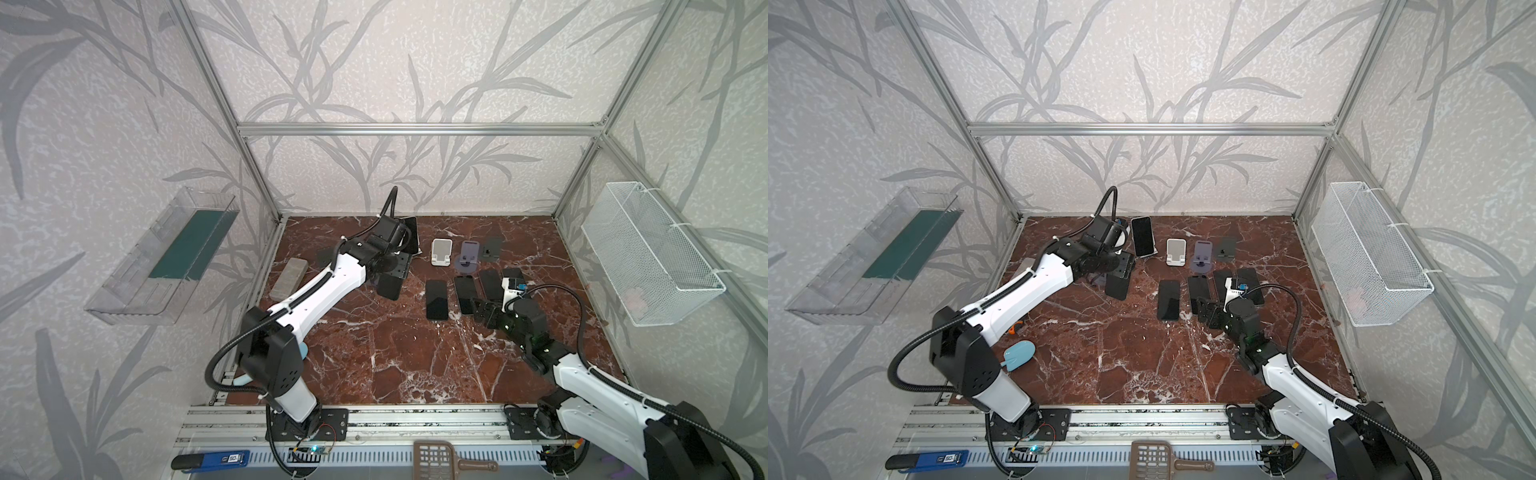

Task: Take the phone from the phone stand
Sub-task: 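Carry the held phone with the left gripper toward the flat phones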

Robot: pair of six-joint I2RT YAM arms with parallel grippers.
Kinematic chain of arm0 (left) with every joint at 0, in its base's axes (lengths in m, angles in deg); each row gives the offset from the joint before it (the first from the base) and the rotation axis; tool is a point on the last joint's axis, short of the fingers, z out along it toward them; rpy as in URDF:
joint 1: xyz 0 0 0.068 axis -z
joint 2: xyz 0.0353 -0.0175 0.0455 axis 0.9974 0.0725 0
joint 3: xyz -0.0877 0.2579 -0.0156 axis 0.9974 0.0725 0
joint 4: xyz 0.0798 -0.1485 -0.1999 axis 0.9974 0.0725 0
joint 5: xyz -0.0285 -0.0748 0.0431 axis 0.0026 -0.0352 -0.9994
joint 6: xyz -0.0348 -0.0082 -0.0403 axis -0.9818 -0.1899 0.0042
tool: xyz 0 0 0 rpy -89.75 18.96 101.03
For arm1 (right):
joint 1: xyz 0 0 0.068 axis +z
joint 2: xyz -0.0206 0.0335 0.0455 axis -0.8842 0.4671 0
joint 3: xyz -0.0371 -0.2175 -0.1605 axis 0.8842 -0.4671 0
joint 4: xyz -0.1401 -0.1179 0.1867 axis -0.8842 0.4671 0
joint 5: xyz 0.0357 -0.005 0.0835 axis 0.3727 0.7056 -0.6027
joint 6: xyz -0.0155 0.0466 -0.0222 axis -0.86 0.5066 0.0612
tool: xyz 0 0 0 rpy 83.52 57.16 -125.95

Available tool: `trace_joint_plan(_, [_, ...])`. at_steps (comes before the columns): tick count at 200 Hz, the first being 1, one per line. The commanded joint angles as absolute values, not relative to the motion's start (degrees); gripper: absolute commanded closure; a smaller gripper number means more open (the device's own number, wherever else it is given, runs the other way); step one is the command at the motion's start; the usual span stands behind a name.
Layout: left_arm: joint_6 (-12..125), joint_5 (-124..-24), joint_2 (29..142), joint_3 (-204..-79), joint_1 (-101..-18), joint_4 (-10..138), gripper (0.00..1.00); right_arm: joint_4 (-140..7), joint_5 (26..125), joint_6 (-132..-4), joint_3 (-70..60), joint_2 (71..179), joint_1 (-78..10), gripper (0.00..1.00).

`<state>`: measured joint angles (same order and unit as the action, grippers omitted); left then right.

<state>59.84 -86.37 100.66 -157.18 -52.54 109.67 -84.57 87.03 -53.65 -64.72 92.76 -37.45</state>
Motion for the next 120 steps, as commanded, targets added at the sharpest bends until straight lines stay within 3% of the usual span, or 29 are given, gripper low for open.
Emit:
trace_joint_plan(1, [57.39, -85.39, 104.7, -161.62, -51.59, 117.06, 0.53, -84.91, 87.45, -53.71, -63.35, 91.2, -37.11, 0.12])
trace_joint_plan(70, [58.4, -79.48, 121.36, -172.77, -49.98, 124.26, 0.56, -84.9, 87.07, -53.89, -63.44, 90.77, -37.04, 0.13])
trace_joint_plan(120, [58.21, -82.6, 130.47, -181.35, -50.0, 129.43, 0.56, -85.7, 86.57, -53.45, -63.42, 91.9, -37.02, 0.13])
